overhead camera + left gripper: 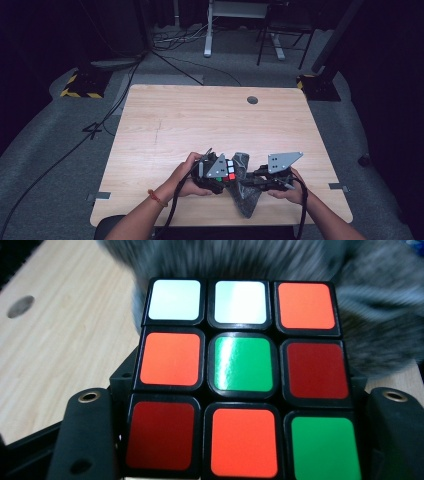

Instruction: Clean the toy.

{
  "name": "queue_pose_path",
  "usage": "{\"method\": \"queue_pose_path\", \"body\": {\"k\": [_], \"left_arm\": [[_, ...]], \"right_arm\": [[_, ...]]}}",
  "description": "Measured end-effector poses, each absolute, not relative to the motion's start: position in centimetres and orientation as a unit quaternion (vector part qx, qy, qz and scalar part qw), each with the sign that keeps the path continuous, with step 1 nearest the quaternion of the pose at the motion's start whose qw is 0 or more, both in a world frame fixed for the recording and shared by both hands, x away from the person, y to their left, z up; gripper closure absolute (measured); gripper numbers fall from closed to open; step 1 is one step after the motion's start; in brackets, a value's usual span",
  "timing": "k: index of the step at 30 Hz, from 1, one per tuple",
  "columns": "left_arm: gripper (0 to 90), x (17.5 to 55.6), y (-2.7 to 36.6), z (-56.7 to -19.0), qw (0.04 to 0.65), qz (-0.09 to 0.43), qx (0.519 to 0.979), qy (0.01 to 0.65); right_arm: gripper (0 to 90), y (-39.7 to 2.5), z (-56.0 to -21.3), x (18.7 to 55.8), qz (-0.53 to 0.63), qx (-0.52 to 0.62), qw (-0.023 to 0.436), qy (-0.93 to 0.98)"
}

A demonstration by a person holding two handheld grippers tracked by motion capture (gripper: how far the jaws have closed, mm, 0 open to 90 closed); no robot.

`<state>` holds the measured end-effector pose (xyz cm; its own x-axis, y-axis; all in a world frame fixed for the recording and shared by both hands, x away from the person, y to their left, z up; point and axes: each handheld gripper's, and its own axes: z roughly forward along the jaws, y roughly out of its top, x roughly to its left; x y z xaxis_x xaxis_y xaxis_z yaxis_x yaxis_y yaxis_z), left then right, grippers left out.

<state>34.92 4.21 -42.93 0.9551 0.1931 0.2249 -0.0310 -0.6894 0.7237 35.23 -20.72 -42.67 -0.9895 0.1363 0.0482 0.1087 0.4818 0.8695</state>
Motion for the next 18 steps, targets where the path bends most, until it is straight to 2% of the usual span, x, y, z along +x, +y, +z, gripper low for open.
{"method": "queue_pose_path", "body": {"k": [7, 18], "left_arm": [[33.2, 34.5, 2.9, -44.2, 0.374, 0.121, 0.919, 0.031], [33.2, 34.4, 3.5, -43.4, 0.387, 0.139, 0.911, 0.037]], "right_arm": [[78.3, -20.7, -41.9, 35.1, 0.516, 0.089, 0.041, 0.851], [78.3, -21.0, -43.1, 36.1, 0.493, 0.12, 0.042, 0.861]]}}
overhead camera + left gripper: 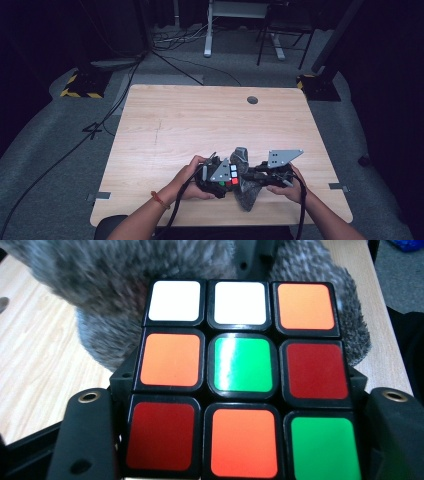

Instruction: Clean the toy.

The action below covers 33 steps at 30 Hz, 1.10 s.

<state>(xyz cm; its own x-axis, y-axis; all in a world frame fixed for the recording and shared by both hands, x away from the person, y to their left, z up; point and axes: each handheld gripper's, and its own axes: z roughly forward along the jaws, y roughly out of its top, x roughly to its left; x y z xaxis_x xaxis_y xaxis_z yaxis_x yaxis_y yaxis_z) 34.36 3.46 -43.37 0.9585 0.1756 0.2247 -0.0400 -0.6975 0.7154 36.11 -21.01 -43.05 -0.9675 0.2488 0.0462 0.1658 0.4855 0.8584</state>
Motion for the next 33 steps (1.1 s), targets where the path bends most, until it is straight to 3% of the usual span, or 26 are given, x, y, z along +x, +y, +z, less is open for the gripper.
{"method": "queue_pose_path", "body": {"k": [7, 14, 25, 33], "left_arm": [[32.9, 34.3, 2.8, -43.8, 0.374, 0.139, 0.916, 0.033], [33.1, 34.4, 2.9, -43.9, 0.367, 0.147, 0.918, 0.033], [33.1, 34.6, 5.0, -41.7, 0.434, 0.149, 0.887, 0.044], [32.6, 34.7, 5.0, -42.0, 0.44, 0.14, 0.886, 0.046]], "right_arm": [[78.4, -20.3, -42.1, 35.1, 0.528, 0.086, 0.021, 0.844], [78.3, -19.5, -41.8, 34.4, 0.512, 0.086, 0.049, 0.853], [78.4, -21.1, -43.0, 35.8, 0.497, 0.117, 0.037, 0.859], [78.4, -21.2, -42.6, 35.6, 0.532, 0.108, 0.02, 0.84]]}}
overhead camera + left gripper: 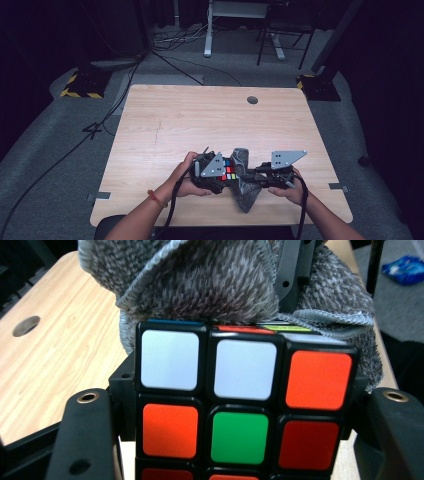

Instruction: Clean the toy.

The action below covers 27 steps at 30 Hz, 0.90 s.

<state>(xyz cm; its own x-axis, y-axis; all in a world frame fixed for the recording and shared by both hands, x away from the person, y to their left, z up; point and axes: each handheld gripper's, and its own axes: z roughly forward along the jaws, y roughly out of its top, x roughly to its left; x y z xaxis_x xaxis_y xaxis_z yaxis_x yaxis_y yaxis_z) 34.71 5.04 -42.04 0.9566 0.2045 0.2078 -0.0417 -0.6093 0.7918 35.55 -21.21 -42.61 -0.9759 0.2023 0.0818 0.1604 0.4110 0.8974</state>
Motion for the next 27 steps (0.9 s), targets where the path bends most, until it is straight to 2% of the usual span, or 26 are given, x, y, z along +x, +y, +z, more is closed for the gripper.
{"method": "queue_pose_path", "body": {"k": [8, 15, 22, 27], "left_arm": [[32.7, 34.9, 3.8, -42.8, 0.415, 0.133, 0.899, 0.034], [33.2, 34.9, 4.0, -42.2, 0.433, 0.138, 0.89, 0.038], [33.2, 34.7, 4.9, -41.4, 0.453, 0.141, 0.879, 0.042], [33.2, 34.9, 4.7, -41.7, 0.437, 0.145, 0.887, 0.041]], "right_arm": [[78.4, -20.9, -42.1, 35.1, 0.555, 0.091, 0.01, 0.827], [78.4, -21.1, -42.1, 35.1, 0.54, 0.101, 0.034, 0.835], [78.4, -20.8, -43.4, 35.6, 0.514, 0.11, 0.018, 0.851], [78.4, -20.9, -43.0, 35.2, 0.537, 0.091, 0.008, 0.838]]}}
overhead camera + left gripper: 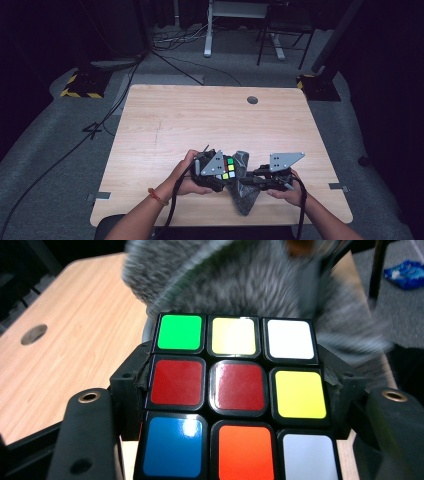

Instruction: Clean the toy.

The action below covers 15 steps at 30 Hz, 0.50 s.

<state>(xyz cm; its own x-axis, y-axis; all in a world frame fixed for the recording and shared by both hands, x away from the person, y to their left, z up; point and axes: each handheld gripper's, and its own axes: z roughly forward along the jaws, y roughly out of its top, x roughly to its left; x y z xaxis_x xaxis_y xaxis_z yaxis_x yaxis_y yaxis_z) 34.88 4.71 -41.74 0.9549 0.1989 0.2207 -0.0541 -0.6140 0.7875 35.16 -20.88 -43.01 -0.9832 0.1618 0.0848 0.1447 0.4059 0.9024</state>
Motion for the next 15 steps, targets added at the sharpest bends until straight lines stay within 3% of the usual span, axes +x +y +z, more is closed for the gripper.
{"method": "queue_pose_path", "body": {"k": [11, 15], "left_arm": [[33.3, 34.2, 4.2, -41.7, 0.444, 0.132, 0.886, 0.018], [33.2, 34.1, 4.6, -41.2, 0.452, 0.138, 0.881, 0.02]], "right_arm": [[78.5, -21.2, -42.1, 35.1, 0.545, 0.102, 0.035, 0.832], [78.5, -21.0, -43.1, 35.6, 0.525, 0.11, 0.022, 0.844]]}}
